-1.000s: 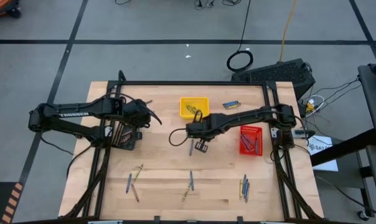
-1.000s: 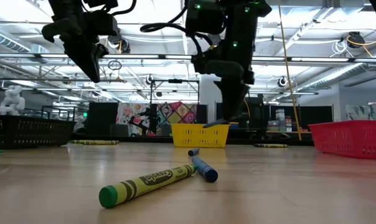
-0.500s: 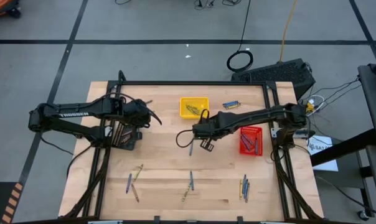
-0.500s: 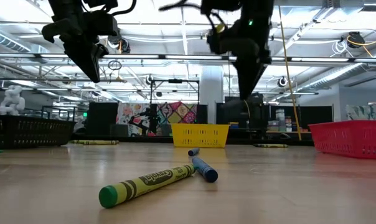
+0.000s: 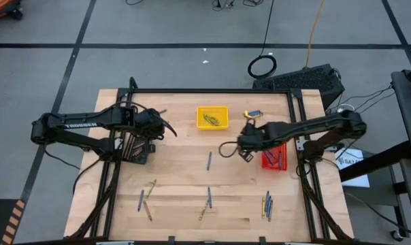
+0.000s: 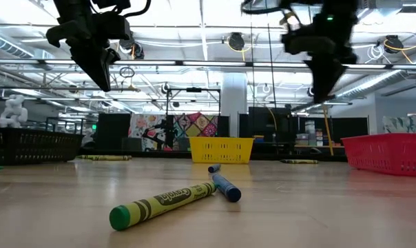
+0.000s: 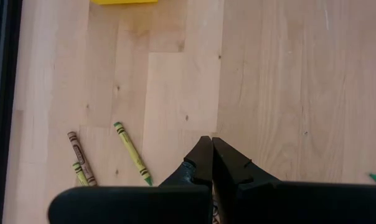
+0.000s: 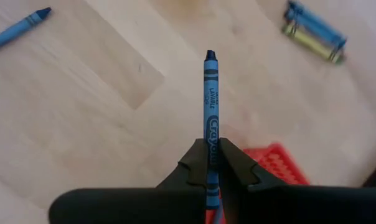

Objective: Sort crayons

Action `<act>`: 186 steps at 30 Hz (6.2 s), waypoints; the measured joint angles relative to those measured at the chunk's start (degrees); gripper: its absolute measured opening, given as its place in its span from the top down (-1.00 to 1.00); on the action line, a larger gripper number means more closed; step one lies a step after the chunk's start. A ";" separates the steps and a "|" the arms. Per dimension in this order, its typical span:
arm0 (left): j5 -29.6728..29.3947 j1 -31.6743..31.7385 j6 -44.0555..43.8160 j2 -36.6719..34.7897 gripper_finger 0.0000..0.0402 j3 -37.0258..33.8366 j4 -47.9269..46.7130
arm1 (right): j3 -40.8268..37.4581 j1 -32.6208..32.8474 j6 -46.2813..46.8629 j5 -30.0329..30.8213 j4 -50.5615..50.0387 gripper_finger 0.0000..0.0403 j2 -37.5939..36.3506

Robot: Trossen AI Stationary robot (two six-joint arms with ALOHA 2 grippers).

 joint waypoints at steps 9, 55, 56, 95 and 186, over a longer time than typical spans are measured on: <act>0.00 0.01 -0.01 -0.01 1.00 0.01 0.20 | -9.09 3.11 10.24 0.42 0.22 1.00 -11.15; 0.00 0.01 -0.05 0.00 1.00 0.00 0.90 | -21.50 15.25 40.74 -1.20 -2.73 1.00 -16.53; 0.00 -0.01 -0.04 0.00 1.00 0.00 0.91 | -21.87 15.25 41.09 -1.22 -2.48 1.00 -16.53; -1.29 -0.01 2.62 0.00 1.00 0.00 4.11 | -22.86 15.25 37.82 0.73 -0.20 0.67 -16.31; 0.94 -0.06 2.42 15.47 1.00 -0.02 10.51 | -22.81 15.23 31.83 3.18 2.77 0.80 -16.31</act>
